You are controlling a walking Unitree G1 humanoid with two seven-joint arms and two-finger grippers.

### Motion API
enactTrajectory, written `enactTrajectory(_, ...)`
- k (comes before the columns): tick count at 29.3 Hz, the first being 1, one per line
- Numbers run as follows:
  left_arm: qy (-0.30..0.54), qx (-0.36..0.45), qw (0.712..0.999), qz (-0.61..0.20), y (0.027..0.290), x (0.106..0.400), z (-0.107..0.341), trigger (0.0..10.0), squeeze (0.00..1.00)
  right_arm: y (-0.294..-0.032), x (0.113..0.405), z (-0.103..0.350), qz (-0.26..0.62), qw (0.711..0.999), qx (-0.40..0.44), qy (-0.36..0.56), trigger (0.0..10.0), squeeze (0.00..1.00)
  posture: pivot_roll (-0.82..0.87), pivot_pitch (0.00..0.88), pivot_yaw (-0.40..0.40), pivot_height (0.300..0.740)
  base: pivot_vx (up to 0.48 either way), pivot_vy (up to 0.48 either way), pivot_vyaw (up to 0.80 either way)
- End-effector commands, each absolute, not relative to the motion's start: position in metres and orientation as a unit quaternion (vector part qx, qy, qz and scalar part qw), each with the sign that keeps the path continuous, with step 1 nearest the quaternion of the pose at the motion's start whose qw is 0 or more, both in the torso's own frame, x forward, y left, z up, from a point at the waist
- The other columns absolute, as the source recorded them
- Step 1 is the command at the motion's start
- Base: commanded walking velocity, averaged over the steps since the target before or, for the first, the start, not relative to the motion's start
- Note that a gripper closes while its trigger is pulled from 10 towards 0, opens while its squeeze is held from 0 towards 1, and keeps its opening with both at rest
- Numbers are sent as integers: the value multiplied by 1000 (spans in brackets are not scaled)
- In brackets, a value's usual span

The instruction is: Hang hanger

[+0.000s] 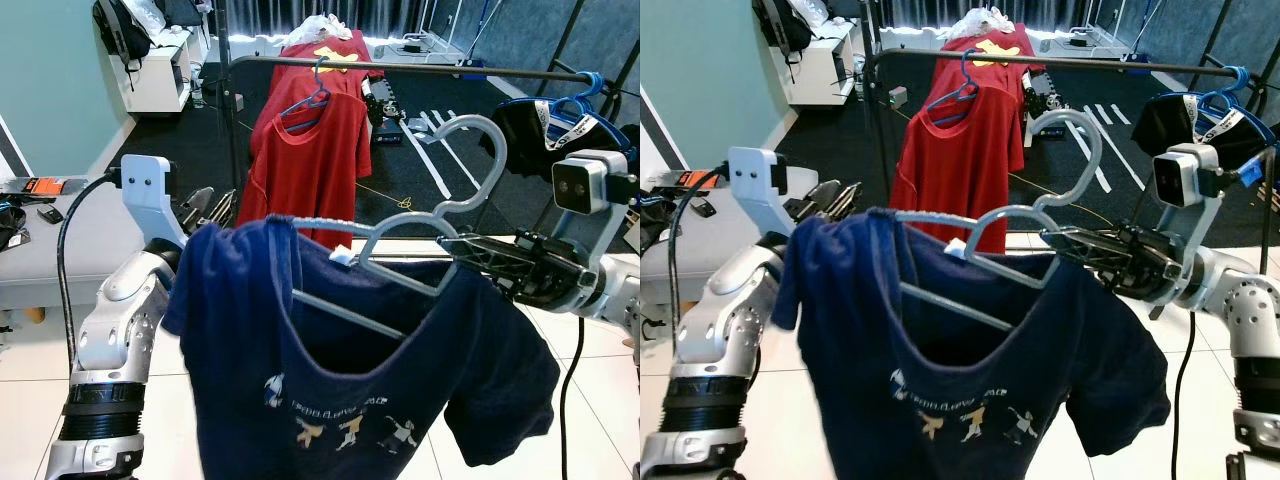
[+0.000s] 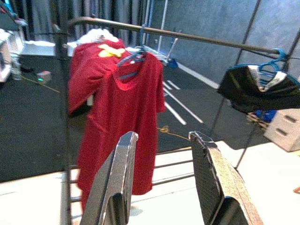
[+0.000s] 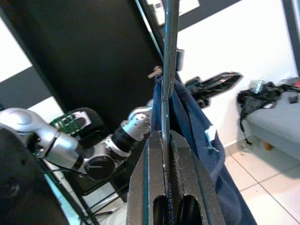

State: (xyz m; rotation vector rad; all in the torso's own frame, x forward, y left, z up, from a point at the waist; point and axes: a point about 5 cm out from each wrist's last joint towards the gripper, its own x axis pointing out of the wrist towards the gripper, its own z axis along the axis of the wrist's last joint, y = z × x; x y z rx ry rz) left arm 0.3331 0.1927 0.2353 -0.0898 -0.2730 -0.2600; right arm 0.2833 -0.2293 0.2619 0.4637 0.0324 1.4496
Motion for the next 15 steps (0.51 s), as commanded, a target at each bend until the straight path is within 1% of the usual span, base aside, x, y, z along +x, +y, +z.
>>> enactTrajectory(1, -130, -37, 983, -121, 200, 331, 231, 10000, 0, -233, 284, 270, 654, 730, 200, -5, 0, 0, -23, 61, -28, 740, 0, 0, 0)
enactTrajectory(2, -130, -33, 984, -119, 201, 331, 231, 10000, 0, -234, 284, 269, 650, 734, 199, -5, 0, 0, -23, 61, -28, 740, 0, 0, 0)
enactTrajectory(4, -134, -29, 985, -109, 208, 331, 233, 10000, 0, -237, 294, 264, 610, 774, 170, -6, 0, 0, -27, 57, -25, 740, 0, 0, 0)
enactTrajectory(5, -136, -28, 985, -105, 211, 331, 234, 10000, 0, -238, 297, 262, 595, 788, 159, -5, 0, 0, -27, 57, -25, 740, 0, 0, 0)
enactTrajectory(6, -138, -27, 985, -102, 212, 331, 235, 10000, 0, -238, 299, 261, 586, 796, 152, -4, 0, 0, -27, 57, -25, 740, 0, 0, 0)
enactTrajectory(10, -144, -33, 983, -105, 217, 330, 240, 10000, 0, -239, 299, 261, 585, 796, 155, -4, 0, 0, -27, 56, -26, 740, 0, 0, 0)
enactTrajectory(11, -147, -34, 981, -125, 214, 328, 242, 10000, 0, -239, 299, 261, 586, 796, 155, -2, 0, 0, -26, 53, -29, 740, 0, 0, 0)
enactTrajectory(12, -147, -34, 981, -125, 214, 328, 242, 10000, 0, -239, 299, 261, 586, 796, 155, -2, 0, 0, -26, 53, -29, 740, 0, 0, 0)
enactTrajectory(13, -147, -31, 977, -152, 207, 326, 243, 10000, 0, -238, 298, 261, 586, 796, 152, 1, 0, 0, -26, 51, -29, 740, 0, 0, 0)
enactTrajectory(14, -144, -19, 972, -185, 195, 324, 242, 10000, 0, -238, 300, 258, 581, 802, 141, 7, 0, 0, -27, 50, -31, 740, 0, 0, 0)
enactTrajectory(15, -144, -19, 972, -185, 195, 324, 242, 10000, 0, -238, 300, 258, 581, 802, 141, 7, 0, 0, -27, 50, -31, 740, 0, 0, 0)
